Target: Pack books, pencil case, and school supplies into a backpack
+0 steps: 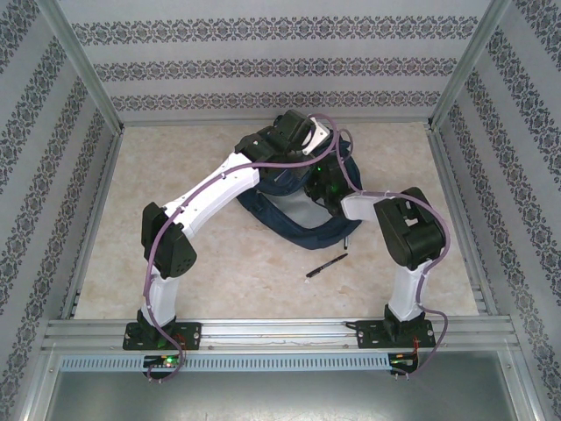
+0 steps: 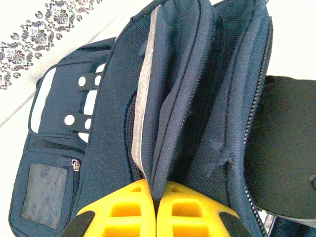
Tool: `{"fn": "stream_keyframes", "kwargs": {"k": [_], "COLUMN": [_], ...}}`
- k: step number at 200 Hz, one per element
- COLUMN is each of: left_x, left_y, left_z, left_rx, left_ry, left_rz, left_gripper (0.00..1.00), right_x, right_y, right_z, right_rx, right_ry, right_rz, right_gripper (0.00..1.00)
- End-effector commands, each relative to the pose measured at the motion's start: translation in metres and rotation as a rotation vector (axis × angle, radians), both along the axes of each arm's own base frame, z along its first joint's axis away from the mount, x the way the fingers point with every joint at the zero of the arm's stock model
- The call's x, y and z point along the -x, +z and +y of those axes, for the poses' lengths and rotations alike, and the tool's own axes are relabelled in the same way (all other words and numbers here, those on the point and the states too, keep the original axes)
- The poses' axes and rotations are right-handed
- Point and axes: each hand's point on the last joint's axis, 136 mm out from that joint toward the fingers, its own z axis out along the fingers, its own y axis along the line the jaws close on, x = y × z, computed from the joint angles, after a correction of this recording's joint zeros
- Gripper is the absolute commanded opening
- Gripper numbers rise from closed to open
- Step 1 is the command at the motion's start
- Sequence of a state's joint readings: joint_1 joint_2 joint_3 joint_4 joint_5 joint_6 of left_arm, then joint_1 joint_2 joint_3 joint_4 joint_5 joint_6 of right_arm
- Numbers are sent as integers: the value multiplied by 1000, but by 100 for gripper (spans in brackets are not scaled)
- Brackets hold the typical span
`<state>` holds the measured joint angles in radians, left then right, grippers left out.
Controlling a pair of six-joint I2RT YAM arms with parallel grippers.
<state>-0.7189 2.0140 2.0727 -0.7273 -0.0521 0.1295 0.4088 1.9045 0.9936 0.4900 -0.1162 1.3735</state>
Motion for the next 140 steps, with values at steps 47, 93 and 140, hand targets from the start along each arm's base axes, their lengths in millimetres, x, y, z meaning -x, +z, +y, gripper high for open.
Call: {"fn": "stream_keyframes", "kwargs": {"k": [47,93,140], "left_x": [-6,2,14], "left_y": [36,0,-32], "left_z": [-6,-14,-25], "left_rx": [101,74,90], "left_ry": [0,-48,-88], "left_rz": [-60,29,148], "left_gripper": [0,0,0], "right_x": [58,91,132], "right_y": [20,45,59], "right_z": [-49,-95,-156], "right_rx": [22,85,186], "right_ry": [-29,-31,-86], "right_rz": [78,61,60], "right_gripper": [50,49,49]}}
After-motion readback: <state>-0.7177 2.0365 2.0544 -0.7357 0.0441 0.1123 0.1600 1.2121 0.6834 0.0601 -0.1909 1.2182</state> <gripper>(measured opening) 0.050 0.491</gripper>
